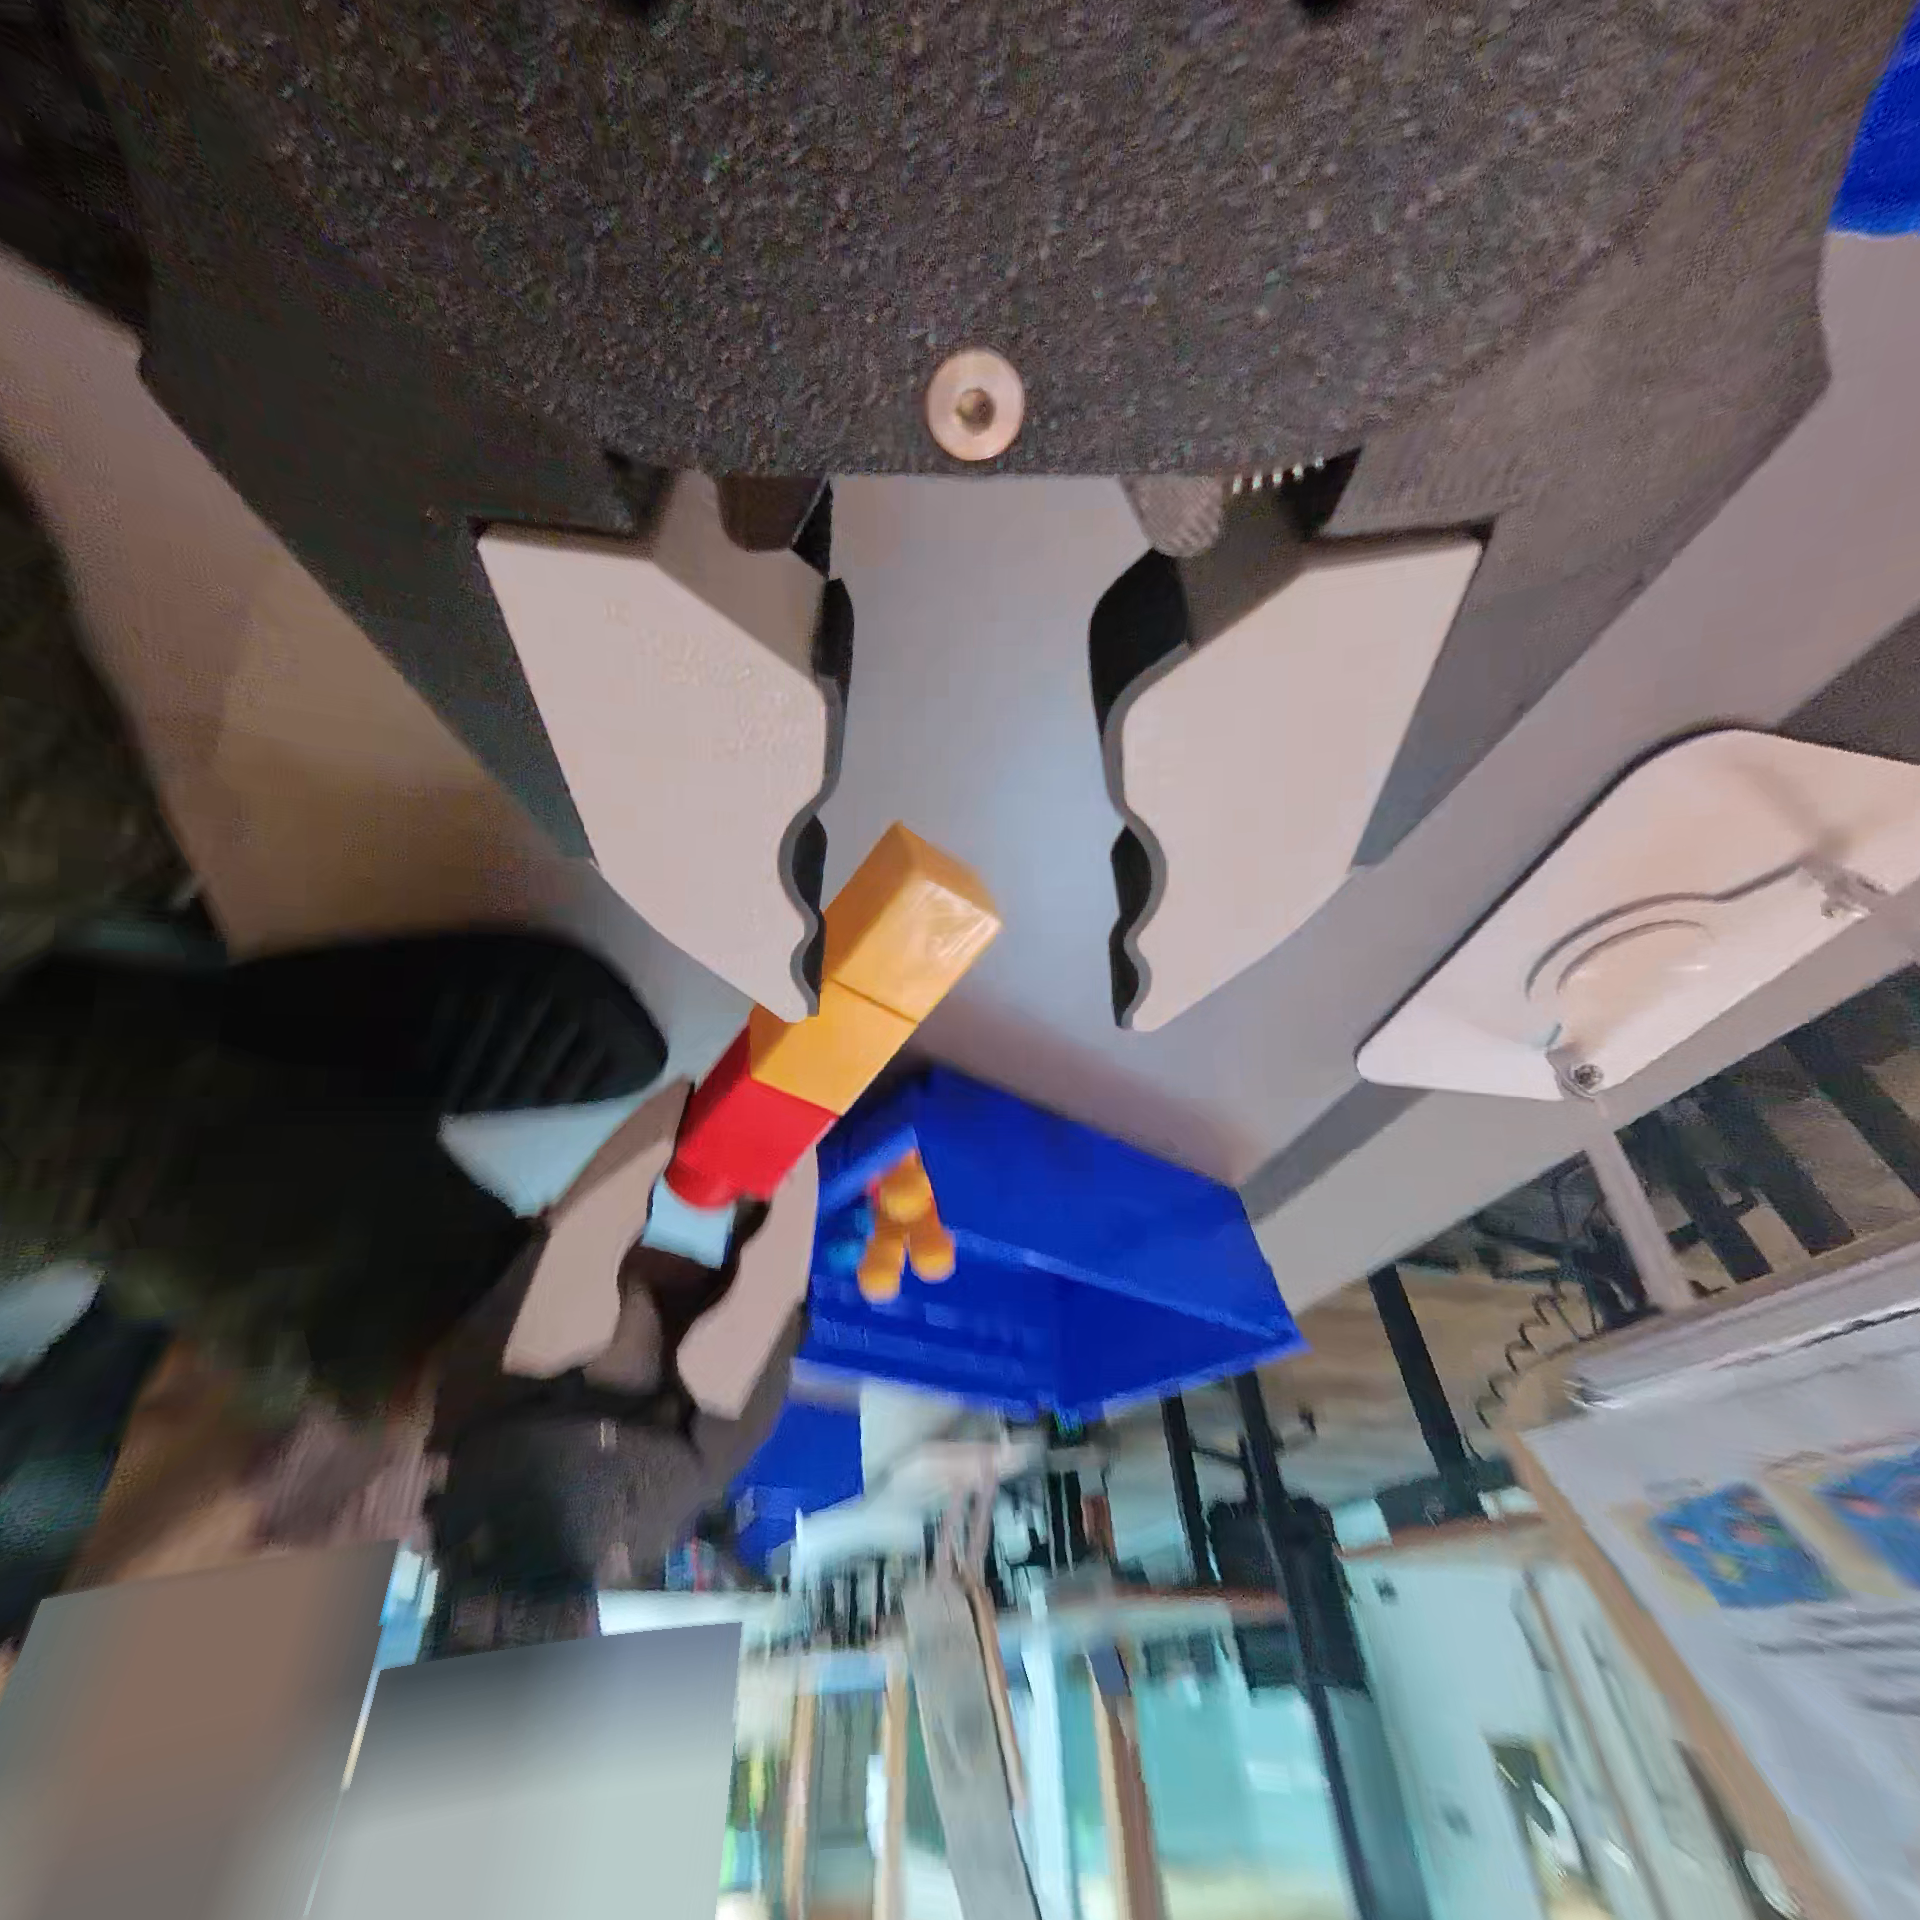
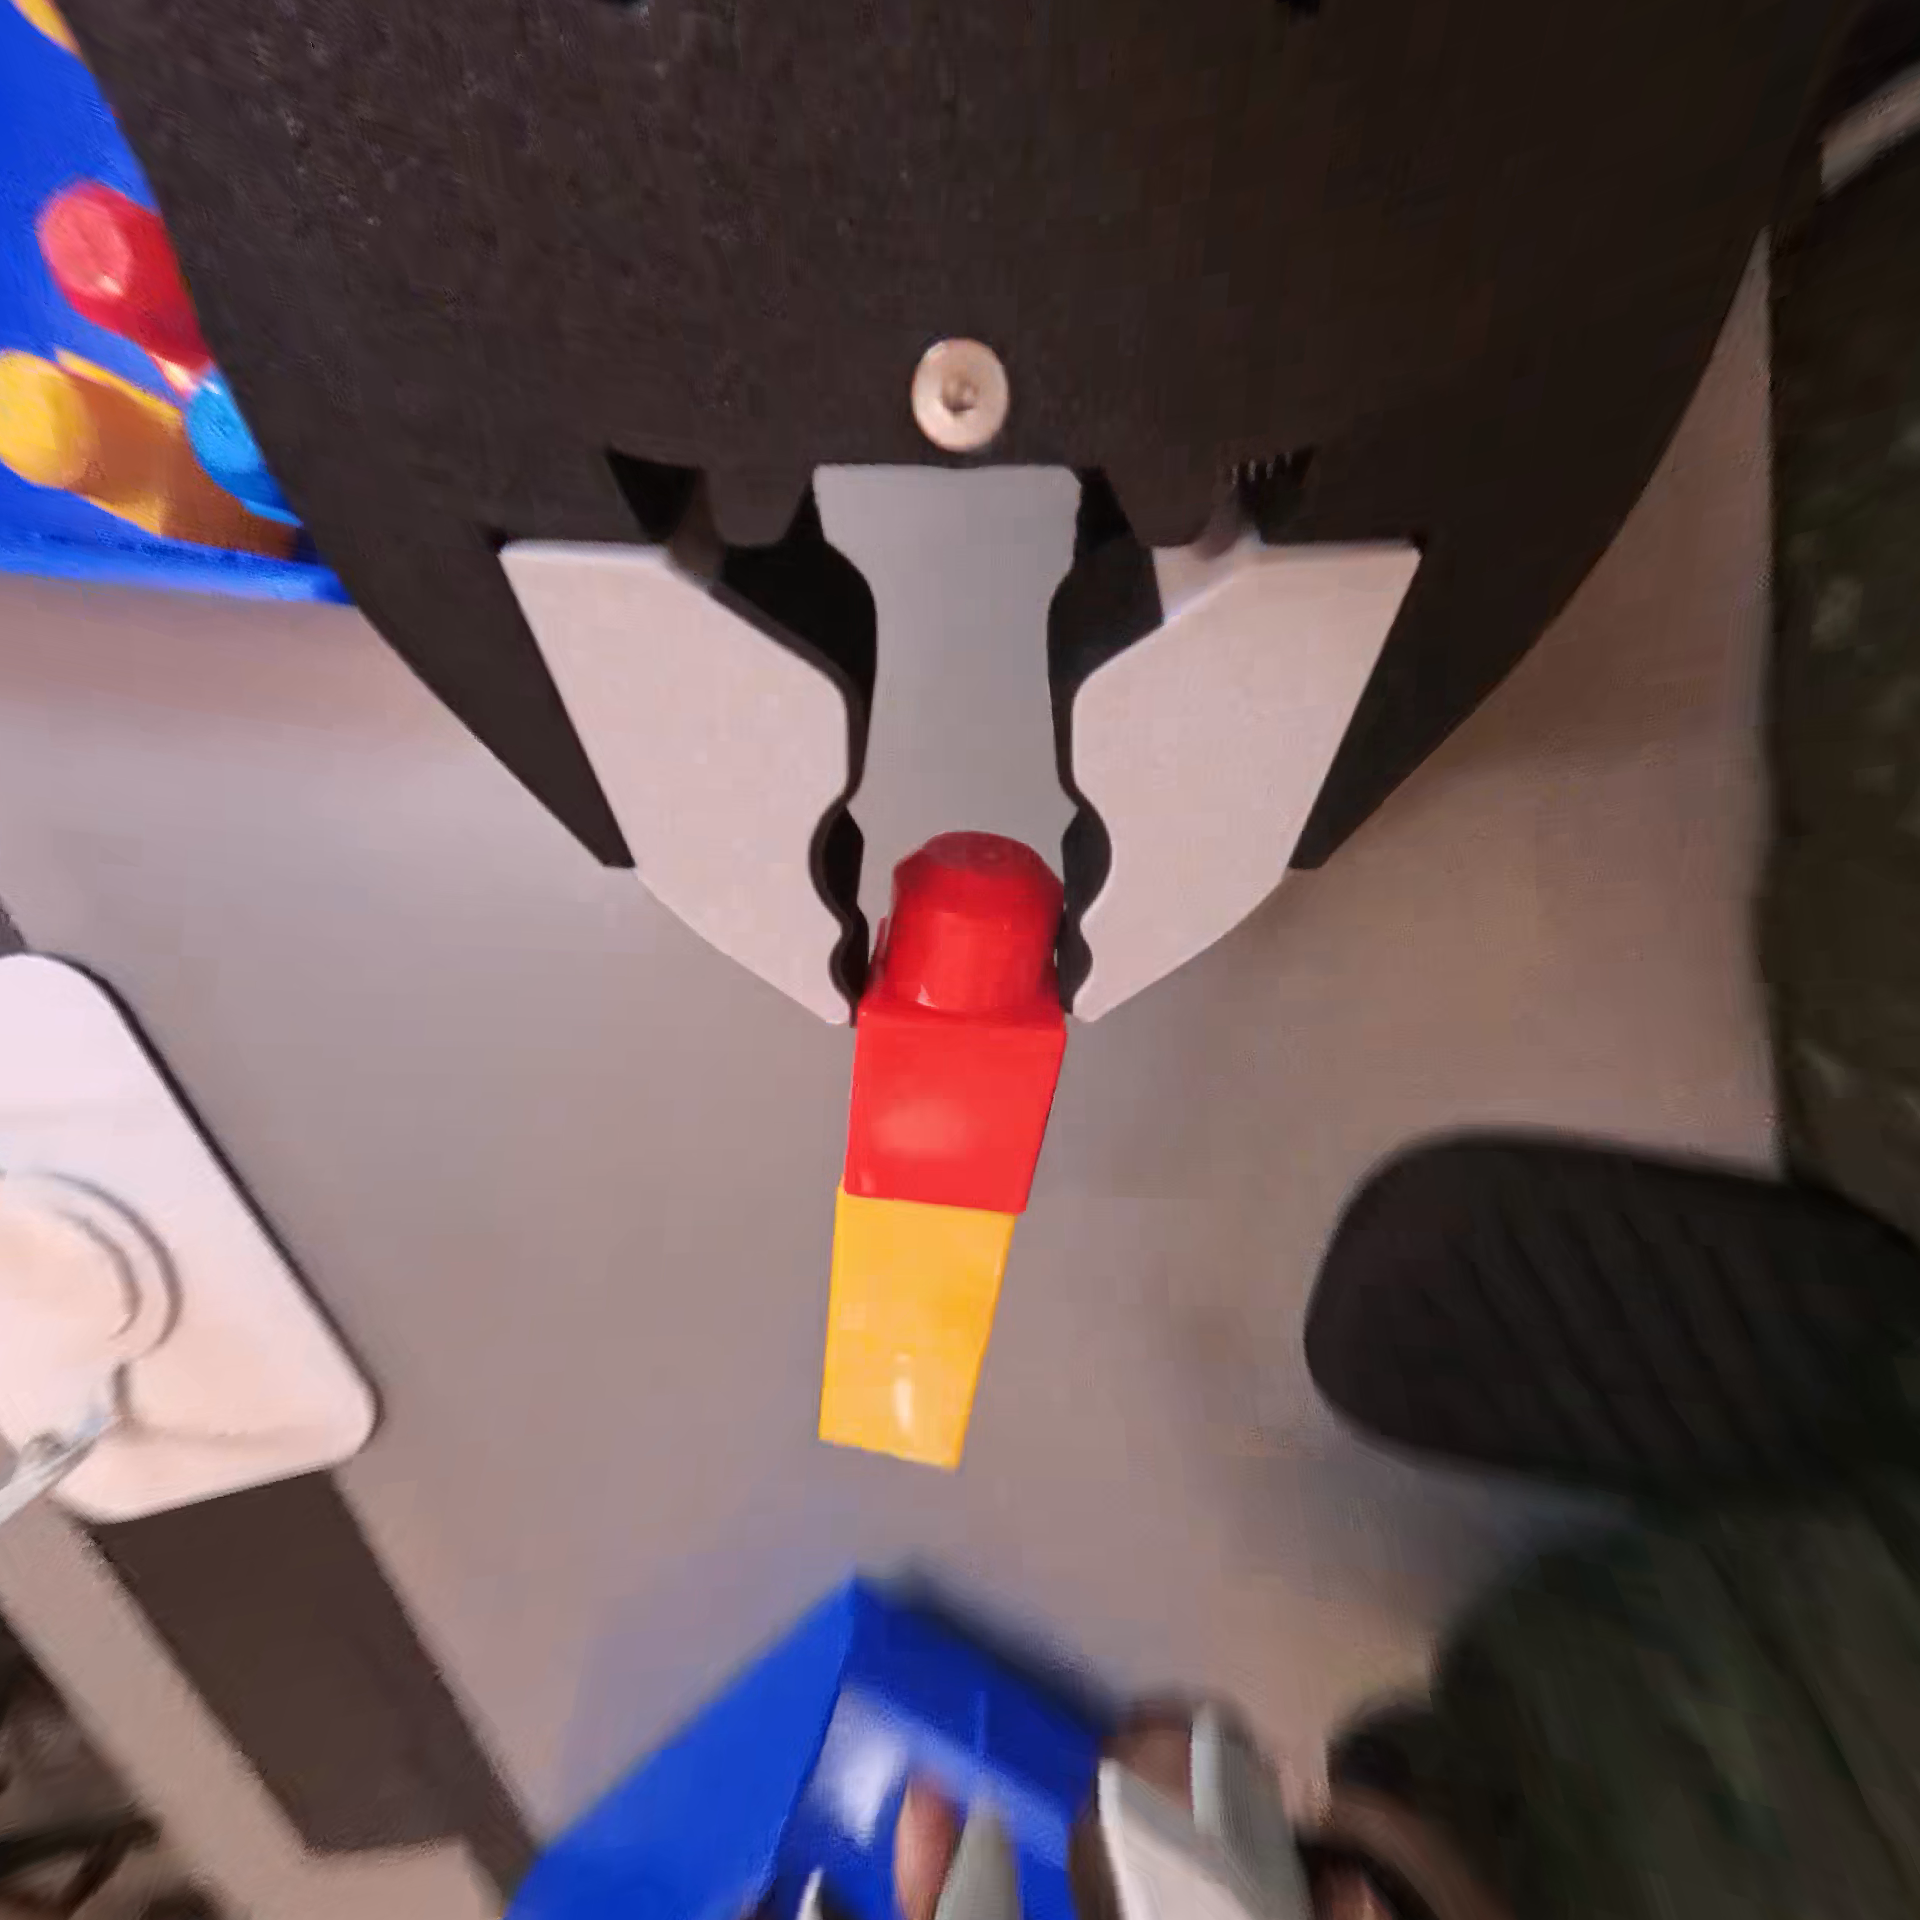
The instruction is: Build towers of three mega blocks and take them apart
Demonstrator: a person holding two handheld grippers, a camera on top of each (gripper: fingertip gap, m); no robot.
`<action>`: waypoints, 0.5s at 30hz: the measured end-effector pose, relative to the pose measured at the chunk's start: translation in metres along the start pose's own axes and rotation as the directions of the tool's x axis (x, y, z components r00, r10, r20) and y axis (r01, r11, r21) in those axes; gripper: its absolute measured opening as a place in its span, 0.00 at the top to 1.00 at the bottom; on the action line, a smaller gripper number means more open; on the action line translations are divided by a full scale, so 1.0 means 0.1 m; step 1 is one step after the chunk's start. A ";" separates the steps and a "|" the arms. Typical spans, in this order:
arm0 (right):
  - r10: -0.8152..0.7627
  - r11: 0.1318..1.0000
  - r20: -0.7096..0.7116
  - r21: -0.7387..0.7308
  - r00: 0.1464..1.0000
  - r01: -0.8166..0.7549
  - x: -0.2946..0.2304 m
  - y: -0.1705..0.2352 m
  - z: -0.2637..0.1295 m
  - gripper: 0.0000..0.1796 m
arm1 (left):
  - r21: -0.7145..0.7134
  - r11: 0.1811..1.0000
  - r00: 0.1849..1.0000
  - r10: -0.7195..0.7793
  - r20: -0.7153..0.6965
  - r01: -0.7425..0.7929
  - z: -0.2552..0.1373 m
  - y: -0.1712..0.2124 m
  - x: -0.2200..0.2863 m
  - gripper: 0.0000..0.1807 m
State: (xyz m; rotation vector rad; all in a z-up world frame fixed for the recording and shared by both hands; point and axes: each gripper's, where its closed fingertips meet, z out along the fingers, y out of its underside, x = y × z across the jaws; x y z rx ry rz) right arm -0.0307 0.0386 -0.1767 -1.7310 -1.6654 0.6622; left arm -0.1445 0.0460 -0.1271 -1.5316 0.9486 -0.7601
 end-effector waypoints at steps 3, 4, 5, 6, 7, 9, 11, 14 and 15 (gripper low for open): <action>-0.098 0.987 0.061 -0.119 0.993 0.104 -0.19 0.14 0.10 0.81 | -0.234 0.953 0.980 0.168 -0.110 -0.190 0.22 0.33 0.35 0.69; -0.123 0.983 0.092 -0.122 0.988 0.133 -0.28 0.13 0.14 0.81 | -0.299 0.920 0.966 0.220 -0.138 -0.253 0.30 0.46 0.45 0.68; -0.143 0.980 0.123 -0.121 0.982 0.157 -0.37 0.11 0.16 0.81 | -0.360 0.879 0.949 0.266 -0.171 -0.311 0.38 0.60 0.54 0.67; -0.166 0.977 0.143 -0.110 0.976 0.183 -0.44 0.08 0.17 0.81 | -0.418 0.835 0.933 0.292 -0.212 -0.356 0.44 0.74 0.62 0.65; -0.189 0.975 0.151 -0.087 0.970 0.204 -0.49 0.04 0.18 0.81 | -0.458 0.801 0.921 0.303 -0.246 -0.386 0.47 0.86 0.68 0.63; -0.208 0.976 0.162 -0.033 0.965 0.216 -0.55 -0.06 0.16 0.81 | -0.452 0.795 0.910 0.305 -0.281 -0.405 0.54 0.94 0.78 0.75; -0.236 0.971 0.136 0.064 0.962 0.229 -0.55 -0.20 0.09 0.81 | -0.418 0.831 0.926 0.287 -0.243 -0.367 0.60 0.89 0.78 0.76; -0.213 0.916 0.076 0.362 0.974 0.172 -0.48 -0.60 -0.11 0.80 | -0.206 0.957 0.966 0.163 -0.199 -0.204 0.68 0.56 0.81 0.77; -0.179 0.891 0.063 0.433 0.982 0.135 -0.43 -0.70 -0.17 0.80 | -0.143 0.979 0.975 0.120 -0.189 -0.148 0.69 0.46 0.80 0.77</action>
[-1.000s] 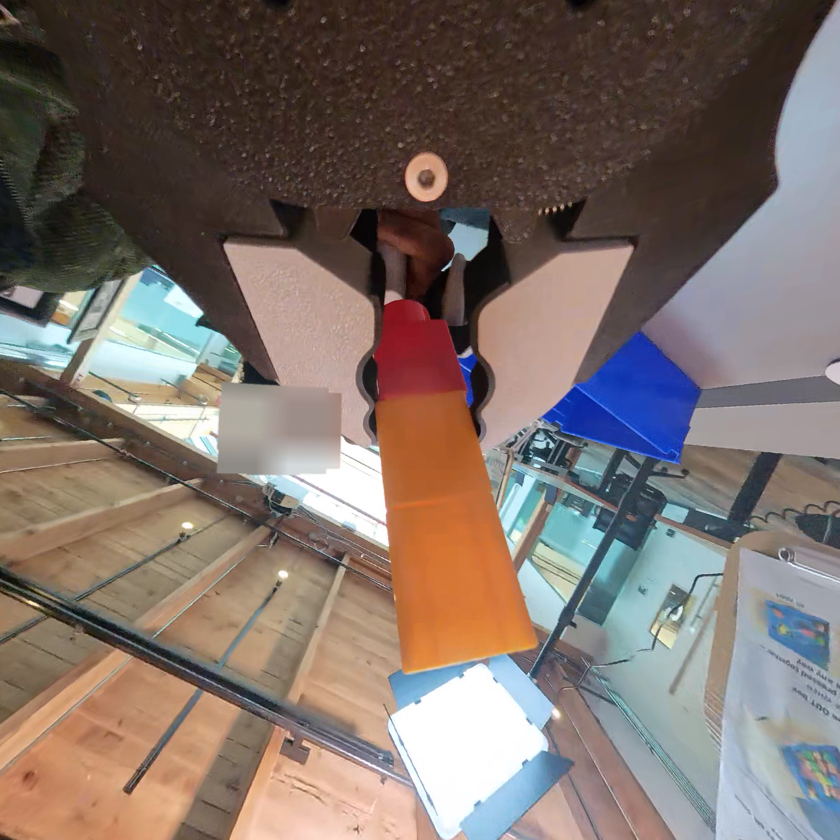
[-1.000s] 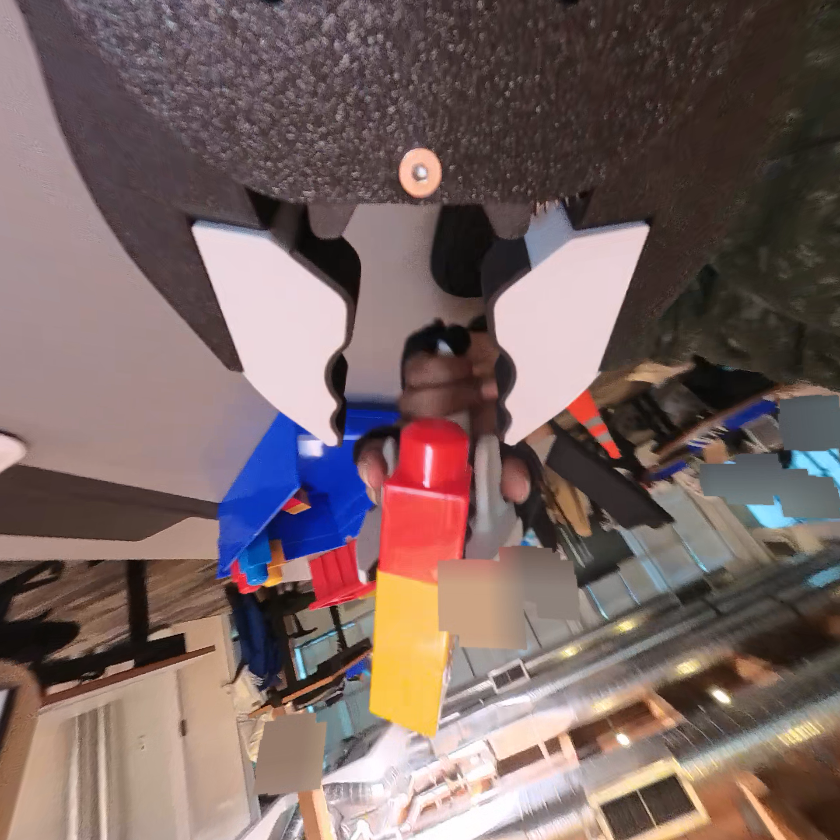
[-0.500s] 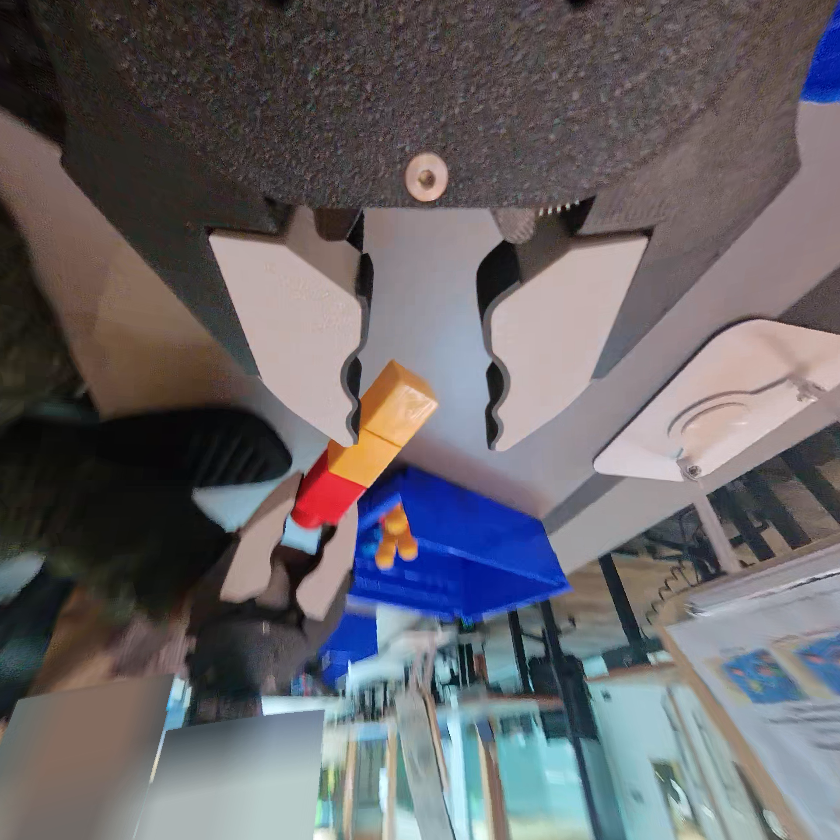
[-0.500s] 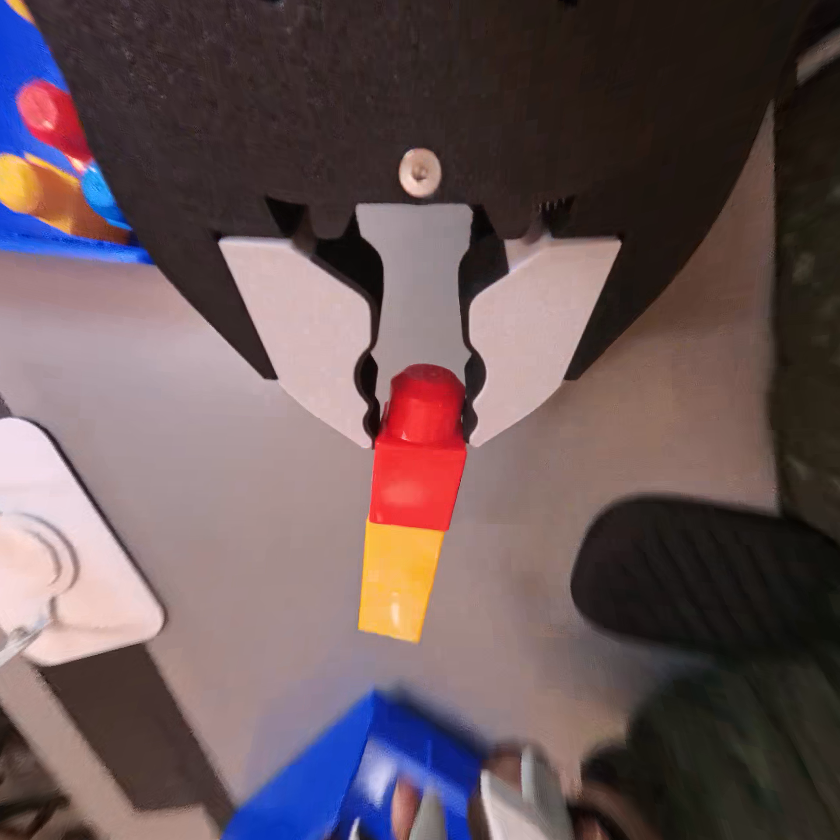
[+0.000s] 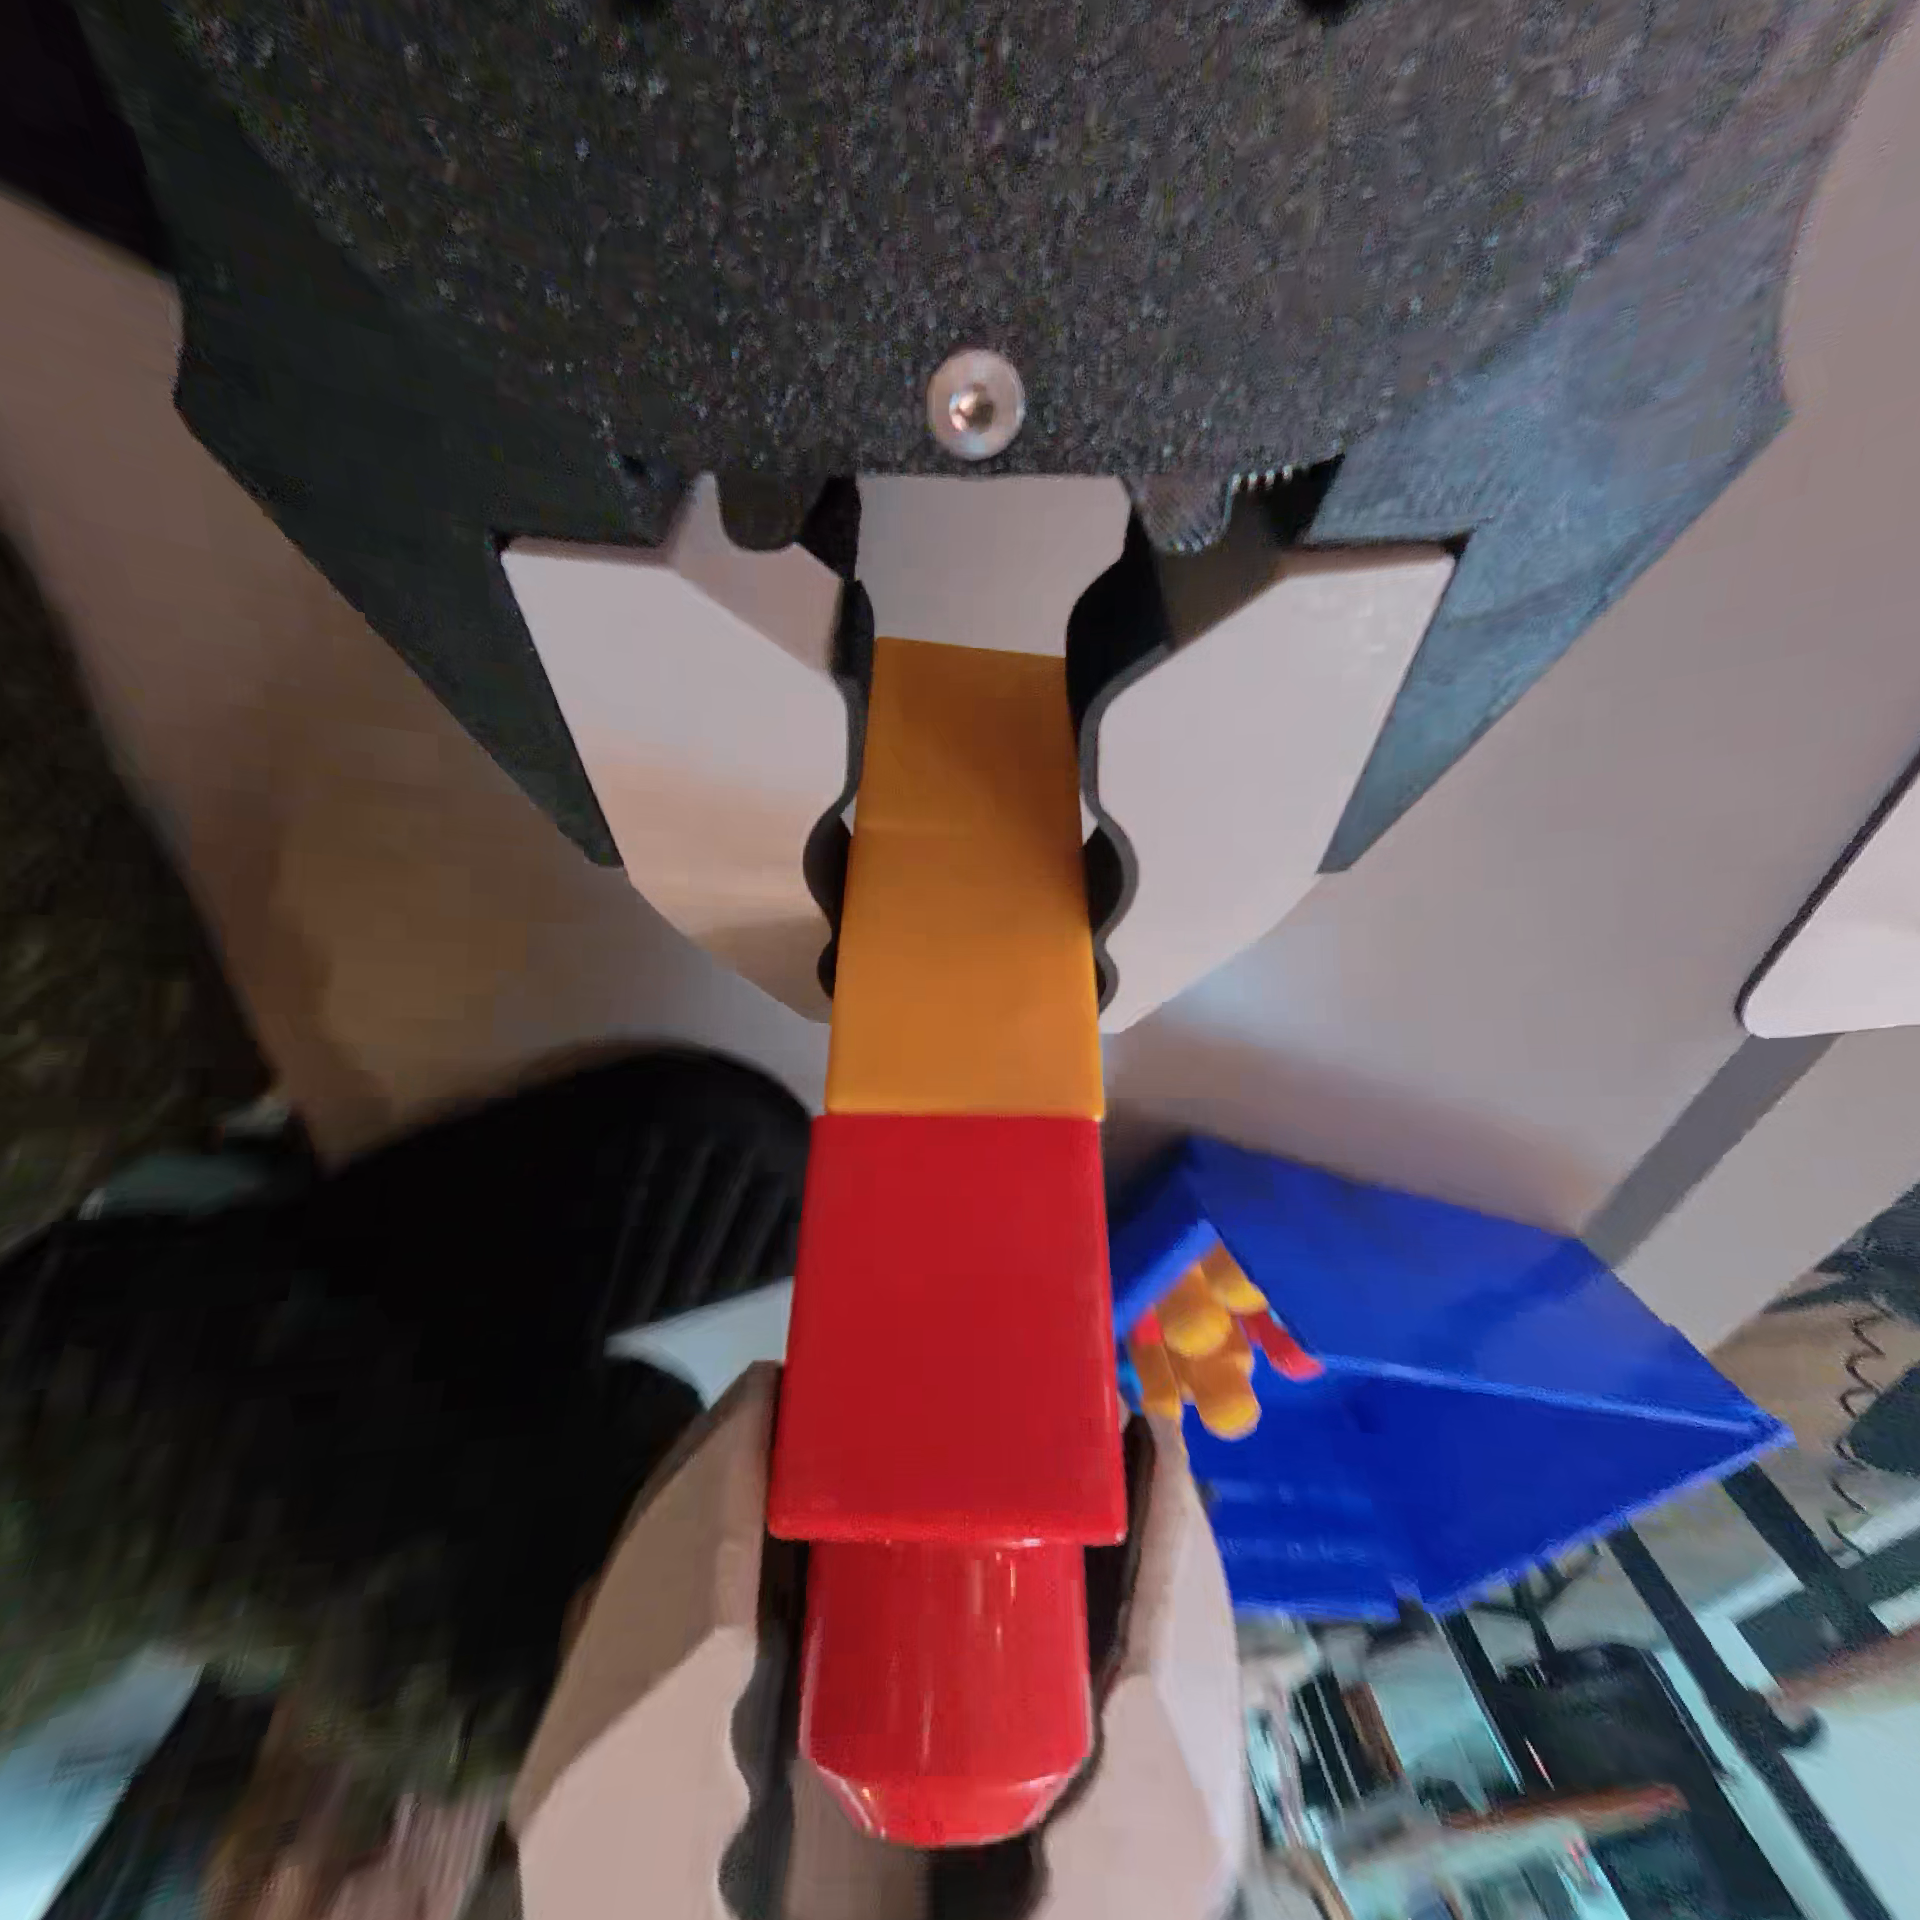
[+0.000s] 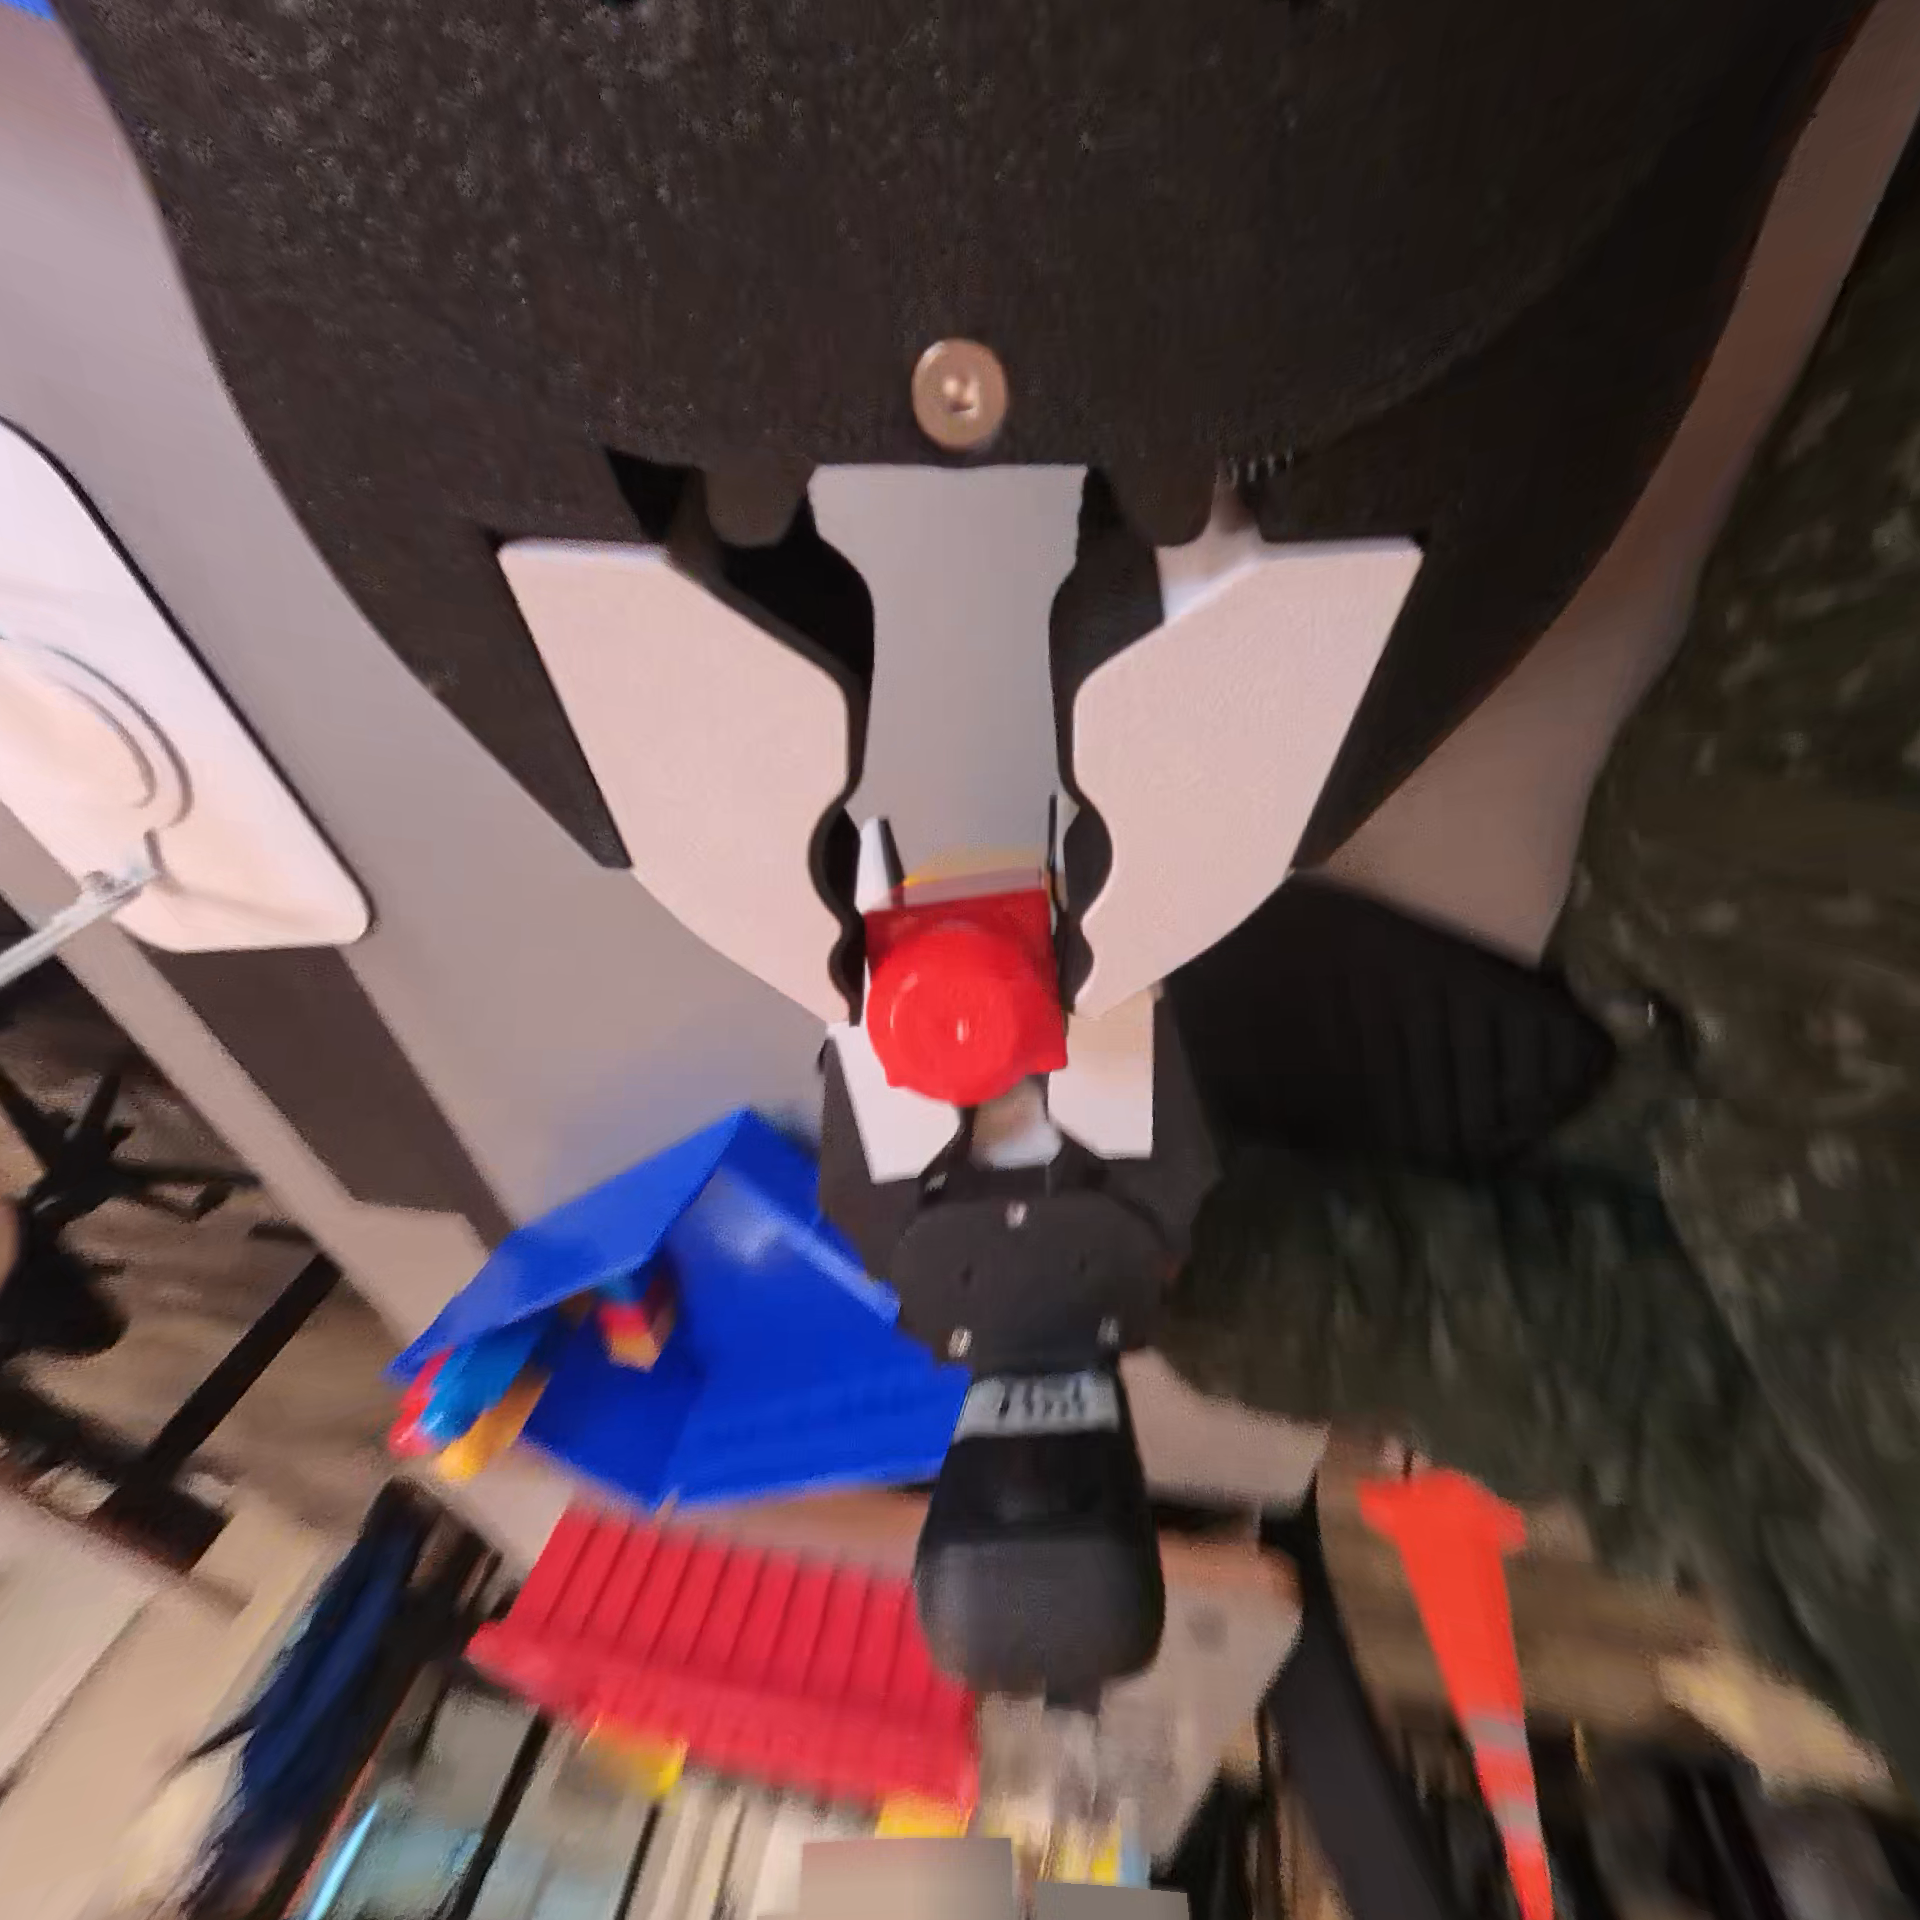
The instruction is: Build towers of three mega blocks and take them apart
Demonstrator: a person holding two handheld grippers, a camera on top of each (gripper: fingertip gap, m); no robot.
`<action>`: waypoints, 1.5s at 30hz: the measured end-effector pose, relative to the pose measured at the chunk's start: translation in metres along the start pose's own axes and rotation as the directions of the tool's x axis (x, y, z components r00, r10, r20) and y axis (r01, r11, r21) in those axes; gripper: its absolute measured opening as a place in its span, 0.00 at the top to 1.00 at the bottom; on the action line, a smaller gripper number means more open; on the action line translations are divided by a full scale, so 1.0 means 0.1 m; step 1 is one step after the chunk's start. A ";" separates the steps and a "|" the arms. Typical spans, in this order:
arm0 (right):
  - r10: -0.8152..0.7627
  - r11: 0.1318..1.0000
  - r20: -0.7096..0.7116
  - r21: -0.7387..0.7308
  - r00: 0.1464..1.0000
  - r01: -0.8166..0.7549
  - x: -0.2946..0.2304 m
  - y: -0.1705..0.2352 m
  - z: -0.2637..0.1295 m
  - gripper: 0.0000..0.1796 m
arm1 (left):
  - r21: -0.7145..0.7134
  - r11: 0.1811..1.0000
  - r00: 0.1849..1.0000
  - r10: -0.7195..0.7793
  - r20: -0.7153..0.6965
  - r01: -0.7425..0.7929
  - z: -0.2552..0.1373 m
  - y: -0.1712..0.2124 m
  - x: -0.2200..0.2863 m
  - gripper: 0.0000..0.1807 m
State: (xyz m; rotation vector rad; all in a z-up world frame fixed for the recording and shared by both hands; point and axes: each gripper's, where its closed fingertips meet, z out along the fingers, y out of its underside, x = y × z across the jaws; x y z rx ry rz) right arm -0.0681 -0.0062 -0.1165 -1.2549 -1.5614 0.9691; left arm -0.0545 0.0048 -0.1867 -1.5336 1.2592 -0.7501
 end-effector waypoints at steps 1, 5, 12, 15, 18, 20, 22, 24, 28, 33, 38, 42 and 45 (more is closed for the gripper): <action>0.019 0.999 -0.012 0.049 1.000 -0.018 0.04 -0.05 -0.01 0.78 | 0.053 0.998 0.999 -0.035 0.001 0.035 -0.01 -0.07 -0.01 0.77; 0.054 0.989 -0.036 0.138 0.998 -0.048 0.10 -0.11 0.00 0.68 | 0.149 0.985 0.996 -0.084 -0.015 0.085 -0.06 -0.19 -0.01 0.77; 0.100 0.991 0.002 0.093 0.995 -0.100 -0.01 -0.13 0.09 0.79 | 0.129 0.985 0.991 -0.106 -0.081 0.116 0.00 -0.19 0.12 0.77; 0.200 0.925 0.008 0.328 0.980 -0.191 0.17 -0.59 -0.38 0.79 | -0.010 0.997 0.997 -0.073 -0.027 0.073 0.09 0.12 0.07 0.77; 0.216 0.913 -0.365 0.404 0.906 -0.054 0.76 -0.69 -1.10 0.79 | -0.010 0.996 0.996 -0.090 -0.014 0.090 0.10 0.12 0.04 0.77; 0.257 0.927 -0.610 0.375 0.750 -0.012 1.22 -0.51 -1.60 0.79 | 0.005 0.995 0.995 -0.099 -0.004 0.099 0.10 0.09 0.00 0.77; 0.290 0.950 -0.731 0.300 0.618 -0.091 1.64 -0.12 -1.89 0.79 | 0.006 0.995 0.995 -0.099 0.002 0.099 0.10 0.11 0.00 0.77; 0.305 0.950 -0.798 0.218 0.519 -0.222 2.00 0.36 -2.00 0.79 | -0.010 0.996 0.996 -0.092 0.015 0.092 0.12 0.16 -0.01 0.77; 0.289 0.874 -0.852 0.049 0.436 -0.483 2.43 1.23 -1.90 0.79 | -0.011 0.995 0.995 -0.098 0.008 0.098 0.13 0.17 0.01 0.77; 0.330 0.700 -0.848 -0.074 0.415 -0.710 2.66 1.90 -1.75 0.79 | -0.022 0.995 0.995 -0.101 0.002 0.101 0.14 0.21 0.02 0.77; 0.341 0.586 -0.814 -0.207 0.471 -0.783 2.76 2.27 -1.63 0.79 | -0.036 0.995 0.996 -0.093 -0.010 0.092 0.16 0.23 0.05 0.77; 0.372 0.529 -0.784 -0.261 0.498 -0.807 2.77 2.49 -1.57 0.79 | -0.044 0.996 0.997 -0.079 -0.010 0.079 0.17 0.24 0.07 0.77; 0.378 0.498 -0.760 -0.314 0.528 -0.808 2.70 2.60 -1.55 0.79 | -0.045 0.996 0.997 -0.077 -0.012 0.076 0.17 0.24 0.08 0.77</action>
